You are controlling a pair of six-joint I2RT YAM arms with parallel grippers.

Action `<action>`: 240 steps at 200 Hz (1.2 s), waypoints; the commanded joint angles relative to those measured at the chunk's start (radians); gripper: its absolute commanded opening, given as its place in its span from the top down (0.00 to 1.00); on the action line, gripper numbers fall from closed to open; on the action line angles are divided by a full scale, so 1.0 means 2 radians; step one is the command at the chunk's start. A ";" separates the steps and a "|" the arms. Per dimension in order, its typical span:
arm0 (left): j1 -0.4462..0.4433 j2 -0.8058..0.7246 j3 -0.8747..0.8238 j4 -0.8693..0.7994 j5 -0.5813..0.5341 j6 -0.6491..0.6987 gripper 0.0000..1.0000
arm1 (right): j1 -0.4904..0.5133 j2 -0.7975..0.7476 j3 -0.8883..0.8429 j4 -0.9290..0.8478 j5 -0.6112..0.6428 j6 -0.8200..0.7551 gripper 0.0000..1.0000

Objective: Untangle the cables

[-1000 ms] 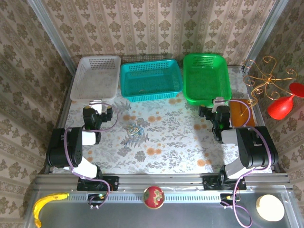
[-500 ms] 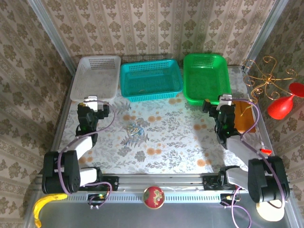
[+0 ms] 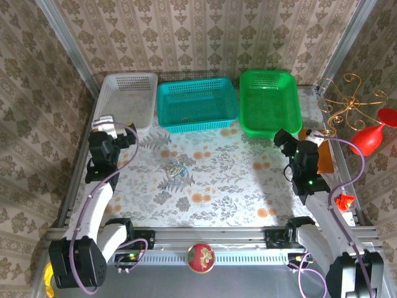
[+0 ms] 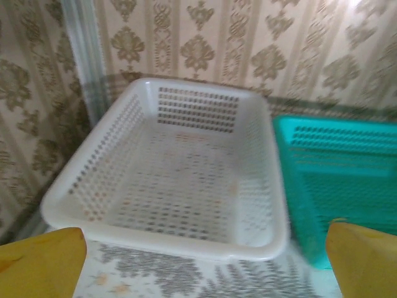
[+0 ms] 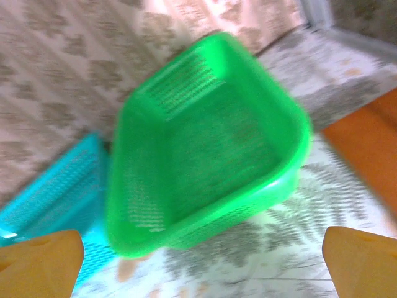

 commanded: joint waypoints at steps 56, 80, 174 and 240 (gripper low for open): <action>-0.182 -0.006 -0.046 -0.067 0.016 -0.111 0.00 | 0.184 0.014 0.019 -0.100 -0.166 0.019 0.05; -0.199 0.043 -0.036 -0.083 -0.022 -0.098 0.00 | 0.260 0.034 0.017 -0.116 -0.122 0.020 0.05; -0.228 0.259 0.092 -0.166 -0.006 -0.082 0.00 | 0.332 0.122 0.067 -0.160 -0.053 0.009 0.09; -0.264 0.286 0.059 -0.102 0.014 -0.109 0.00 | 0.335 0.165 0.076 -0.141 -0.085 0.032 0.20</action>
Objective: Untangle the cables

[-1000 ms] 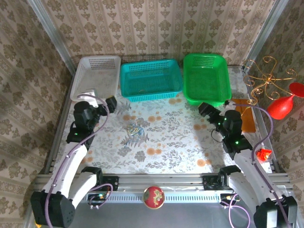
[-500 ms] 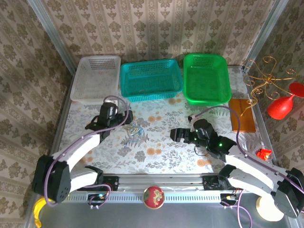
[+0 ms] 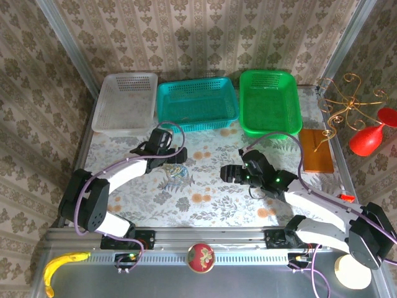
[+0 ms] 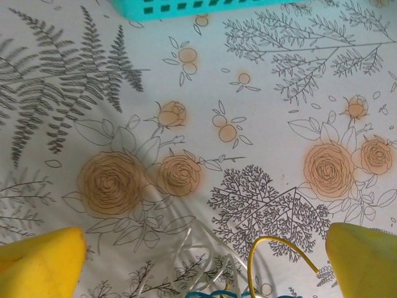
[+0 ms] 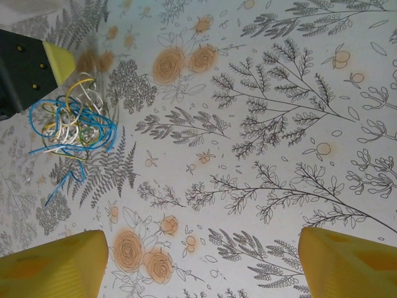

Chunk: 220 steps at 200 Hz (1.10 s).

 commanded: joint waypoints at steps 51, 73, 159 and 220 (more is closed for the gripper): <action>-0.085 0.012 -0.013 0.066 0.039 -0.044 0.00 | 0.006 0.016 0.018 0.003 -0.006 0.020 0.22; -0.117 -0.006 -0.012 0.081 0.046 -0.058 0.00 | 0.006 0.016 0.022 -0.001 -0.001 0.021 0.23; -0.055 -0.187 -0.071 0.016 0.011 -0.108 0.00 | 0.008 0.099 0.081 0.013 -0.024 0.023 0.32; 0.014 -0.268 -0.162 0.024 0.027 -0.152 0.00 | 0.031 0.248 0.162 0.080 -0.075 0.060 0.46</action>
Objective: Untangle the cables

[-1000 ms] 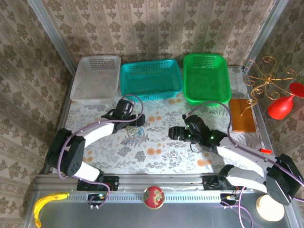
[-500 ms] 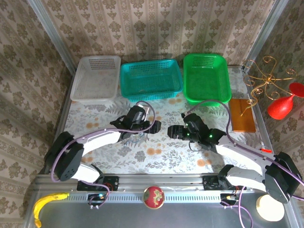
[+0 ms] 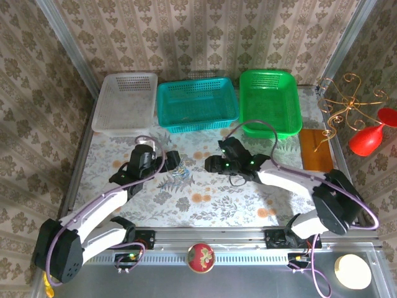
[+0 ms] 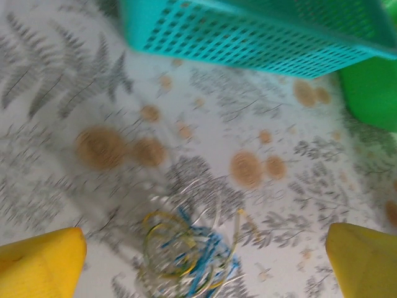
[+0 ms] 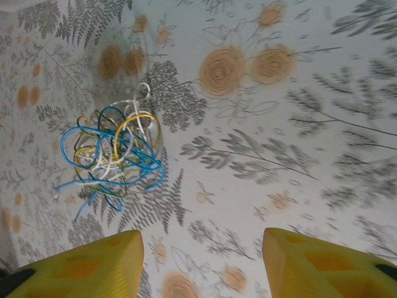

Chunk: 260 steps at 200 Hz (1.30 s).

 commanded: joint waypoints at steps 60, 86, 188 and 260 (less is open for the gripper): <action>0.024 -0.057 -0.037 -0.012 0.010 -0.042 0.00 | 0.017 0.150 0.065 0.120 -0.041 0.090 0.43; 0.027 -0.057 -0.035 -0.006 0.014 -0.044 0.00 | 0.016 0.175 0.068 0.152 -0.040 0.122 0.44; 0.029 -0.056 -0.037 0.008 0.023 -0.053 0.00 | 0.008 0.235 0.052 0.286 -0.050 0.230 0.55; 0.030 -0.054 -0.036 0.008 0.024 -0.051 0.00 | 0.006 0.240 0.042 0.310 -0.054 0.241 0.83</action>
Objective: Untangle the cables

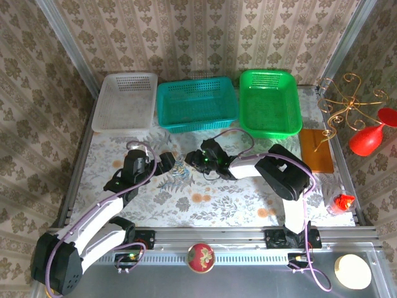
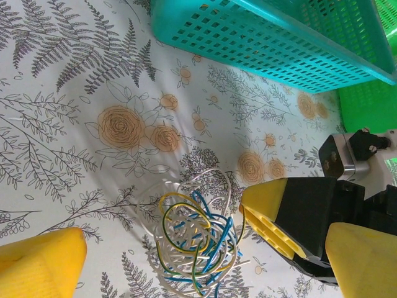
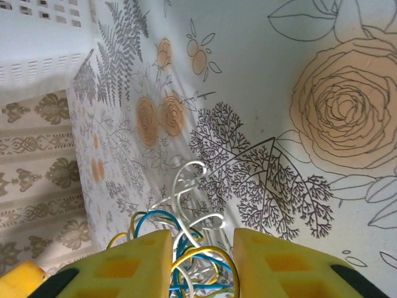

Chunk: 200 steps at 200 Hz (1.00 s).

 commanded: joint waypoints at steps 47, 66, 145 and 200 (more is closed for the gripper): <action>0.004 -0.004 -0.004 0.008 0.015 0.022 0.00 | -0.019 -0.068 -0.027 -0.012 -0.019 -0.027 1.00; 0.004 -0.004 -0.003 0.009 0.019 0.042 0.00 | -0.021 -0.115 -0.011 -0.083 -0.022 -0.076 1.00; -0.032 0.034 -0.003 0.087 0.045 0.130 0.00 | -0.026 -0.188 0.083 -0.292 -0.031 -0.238 1.00; -0.079 0.090 0.003 0.142 0.037 0.169 0.00 | -0.026 -0.186 0.074 -0.301 -0.035 -0.248 1.00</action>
